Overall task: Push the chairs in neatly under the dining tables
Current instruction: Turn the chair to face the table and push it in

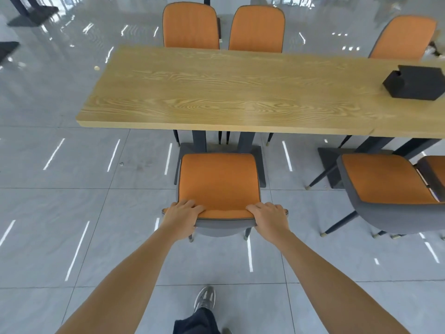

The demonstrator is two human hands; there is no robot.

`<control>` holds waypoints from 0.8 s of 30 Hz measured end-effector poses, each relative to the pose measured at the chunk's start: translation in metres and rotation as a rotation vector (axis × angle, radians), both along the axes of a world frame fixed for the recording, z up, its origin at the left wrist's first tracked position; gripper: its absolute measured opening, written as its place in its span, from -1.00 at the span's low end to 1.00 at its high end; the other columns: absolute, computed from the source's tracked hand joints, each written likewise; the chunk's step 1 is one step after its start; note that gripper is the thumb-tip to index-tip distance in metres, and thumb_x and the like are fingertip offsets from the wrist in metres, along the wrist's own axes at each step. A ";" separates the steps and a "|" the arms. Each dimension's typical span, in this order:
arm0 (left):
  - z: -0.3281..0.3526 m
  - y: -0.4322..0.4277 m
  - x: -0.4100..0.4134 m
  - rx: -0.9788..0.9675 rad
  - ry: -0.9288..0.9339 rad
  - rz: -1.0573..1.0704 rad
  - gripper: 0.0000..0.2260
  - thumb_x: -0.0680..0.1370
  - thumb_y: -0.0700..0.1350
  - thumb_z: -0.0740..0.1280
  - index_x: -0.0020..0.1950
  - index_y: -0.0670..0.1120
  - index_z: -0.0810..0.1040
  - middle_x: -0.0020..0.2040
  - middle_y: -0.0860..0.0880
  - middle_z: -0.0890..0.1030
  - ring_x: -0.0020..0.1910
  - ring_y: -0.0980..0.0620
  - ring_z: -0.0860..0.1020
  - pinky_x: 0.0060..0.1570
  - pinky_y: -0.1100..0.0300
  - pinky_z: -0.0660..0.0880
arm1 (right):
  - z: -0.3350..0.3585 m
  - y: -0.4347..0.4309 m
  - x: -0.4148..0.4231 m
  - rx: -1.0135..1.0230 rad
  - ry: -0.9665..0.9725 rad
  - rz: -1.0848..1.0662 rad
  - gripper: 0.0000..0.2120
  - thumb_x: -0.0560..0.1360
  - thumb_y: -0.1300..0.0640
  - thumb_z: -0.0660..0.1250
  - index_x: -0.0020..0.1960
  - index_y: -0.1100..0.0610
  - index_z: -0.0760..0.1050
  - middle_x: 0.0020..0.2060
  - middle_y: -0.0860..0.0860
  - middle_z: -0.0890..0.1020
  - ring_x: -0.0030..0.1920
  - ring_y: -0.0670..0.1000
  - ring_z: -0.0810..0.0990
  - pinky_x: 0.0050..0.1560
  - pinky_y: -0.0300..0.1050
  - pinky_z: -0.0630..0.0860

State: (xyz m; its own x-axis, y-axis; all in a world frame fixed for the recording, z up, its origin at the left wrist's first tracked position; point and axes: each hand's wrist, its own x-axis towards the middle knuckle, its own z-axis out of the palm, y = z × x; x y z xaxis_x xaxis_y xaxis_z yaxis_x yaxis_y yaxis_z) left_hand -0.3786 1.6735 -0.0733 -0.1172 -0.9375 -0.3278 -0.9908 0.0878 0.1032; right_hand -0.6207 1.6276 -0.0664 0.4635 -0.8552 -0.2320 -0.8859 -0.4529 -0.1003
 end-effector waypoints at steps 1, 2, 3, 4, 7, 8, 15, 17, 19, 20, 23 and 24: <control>0.001 -0.001 0.000 0.003 -0.005 -0.001 -0.52 0.47 -0.11 0.35 0.36 0.09 0.32 0.24 0.03 0.45 0.26 -0.03 0.38 0.23 0.08 0.32 | 0.001 0.000 0.000 -0.006 0.000 -0.008 -0.61 0.45 0.30 0.26 0.21 -0.01 0.39 0.03 -0.01 0.57 0.06 0.09 0.50 0.07 -0.03 0.36; 0.003 -0.004 0.001 0.004 -0.009 -0.004 -0.53 0.48 -0.11 0.35 0.36 0.09 0.32 0.24 0.02 0.45 0.25 -0.03 0.39 0.24 0.08 0.32 | 0.002 -0.003 0.001 -0.015 0.004 -0.010 -0.62 0.45 0.30 0.24 0.21 -0.01 0.40 0.02 -0.01 0.57 0.05 0.09 0.50 0.06 -0.03 0.36; 0.003 -0.008 0.004 -0.005 -0.009 -0.010 -0.54 0.48 -0.12 0.33 0.36 0.09 0.32 0.24 0.02 0.45 0.25 -0.04 0.39 0.23 0.08 0.32 | 0.003 -0.007 0.003 -0.018 0.004 -0.004 -0.62 0.45 0.31 0.23 0.20 -0.01 0.40 0.01 -0.01 0.57 0.04 0.09 0.50 0.04 -0.04 0.36; 0.005 -0.014 0.008 -0.014 -0.014 -0.013 -0.55 0.49 -0.13 0.31 0.36 0.09 0.33 0.25 0.02 0.45 0.24 -0.04 0.39 0.23 0.08 0.33 | 0.003 -0.012 0.007 -0.018 0.001 0.004 -0.60 0.44 0.32 0.24 0.21 -0.01 0.40 0.01 -0.02 0.56 0.04 0.09 0.50 0.04 -0.05 0.35; 0.011 -0.030 0.021 -0.023 -0.014 -0.003 -0.54 0.48 -0.17 0.28 0.36 0.08 0.33 0.26 0.01 0.45 0.25 -0.04 0.38 0.22 0.07 0.32 | 0.006 -0.025 0.020 -0.027 -0.032 0.004 -0.58 0.42 0.35 0.23 0.20 0.00 0.40 0.01 -0.01 0.56 0.03 0.10 0.50 0.02 -0.05 0.35; 0.013 -0.034 0.023 -0.026 -0.008 -0.005 -0.54 0.48 -0.17 0.28 0.36 0.07 0.34 0.26 0.01 0.45 0.26 -0.05 0.38 0.23 0.06 0.32 | 0.009 -0.029 0.021 -0.038 -0.038 0.005 -0.58 0.42 0.35 0.21 0.20 0.00 0.41 0.01 -0.01 0.57 0.02 0.10 0.50 0.01 -0.06 0.34; 0.017 -0.033 0.022 0.007 -0.002 -0.043 -0.55 0.49 -0.12 0.32 0.36 0.06 0.33 0.25 -0.01 0.45 0.24 -0.05 0.40 0.24 0.05 0.33 | 0.012 -0.028 0.022 -0.001 -0.017 0.007 -0.58 0.46 0.32 0.25 0.25 0.00 0.39 0.06 0.00 0.57 0.06 0.10 0.50 0.07 -0.04 0.35; 0.012 -0.025 0.022 0.021 -0.015 -0.059 -0.55 0.49 -0.10 0.32 0.36 0.07 0.32 0.25 0.00 0.45 0.23 -0.05 0.40 0.23 0.07 0.33 | 0.008 -0.020 0.020 0.015 -0.002 0.020 -0.58 0.46 0.30 0.28 0.25 0.00 0.38 0.08 0.00 0.56 0.07 0.10 0.49 0.08 -0.03 0.36; 0.010 -0.020 0.020 0.017 -0.017 -0.058 -0.55 0.49 -0.10 0.32 0.36 0.06 0.32 0.25 0.00 0.45 0.24 -0.04 0.40 0.22 0.07 0.33 | 0.007 -0.015 0.019 0.020 0.003 0.013 -0.60 0.46 0.27 0.30 0.25 0.00 0.38 0.07 0.00 0.57 0.07 0.10 0.49 0.08 -0.03 0.36; 0.011 -0.019 0.019 0.018 -0.014 -0.051 -0.55 0.50 -0.10 0.32 0.36 0.06 0.32 0.26 0.00 0.44 0.24 -0.05 0.40 0.22 0.07 0.33 | 0.008 -0.015 0.019 0.023 0.008 0.009 -0.60 0.45 0.26 0.33 0.24 0.01 0.38 0.06 0.00 0.57 0.06 0.10 0.49 0.08 -0.03 0.36; 0.013 -0.018 0.018 0.027 -0.004 -0.032 -0.56 0.50 -0.08 0.32 0.36 0.05 0.32 0.26 -0.01 0.44 0.25 -0.05 0.40 0.24 0.06 0.33 | 0.008 -0.013 0.020 0.038 0.023 -0.010 -0.59 0.42 0.21 0.38 0.22 0.02 0.38 0.04 0.01 0.57 0.06 0.10 0.49 0.08 -0.03 0.37; 0.013 -0.017 0.017 0.025 -0.004 -0.023 -0.56 0.50 -0.08 0.32 0.36 0.05 0.32 0.26 -0.01 0.45 0.25 -0.05 0.40 0.24 0.06 0.33 | 0.009 -0.012 0.020 0.039 0.029 -0.021 -0.59 0.42 0.21 0.39 0.22 0.02 0.38 0.04 0.00 0.57 0.07 0.09 0.49 0.09 -0.03 0.37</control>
State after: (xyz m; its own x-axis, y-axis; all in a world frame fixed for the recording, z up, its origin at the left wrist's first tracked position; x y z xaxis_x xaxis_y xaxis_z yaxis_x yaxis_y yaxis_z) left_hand -0.3621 1.6563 -0.0602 -0.1374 -0.9259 -0.3518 -0.9889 0.1083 0.1014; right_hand -0.6004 1.6158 -0.0576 0.4383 -0.8546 -0.2784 -0.8978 -0.4307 -0.0916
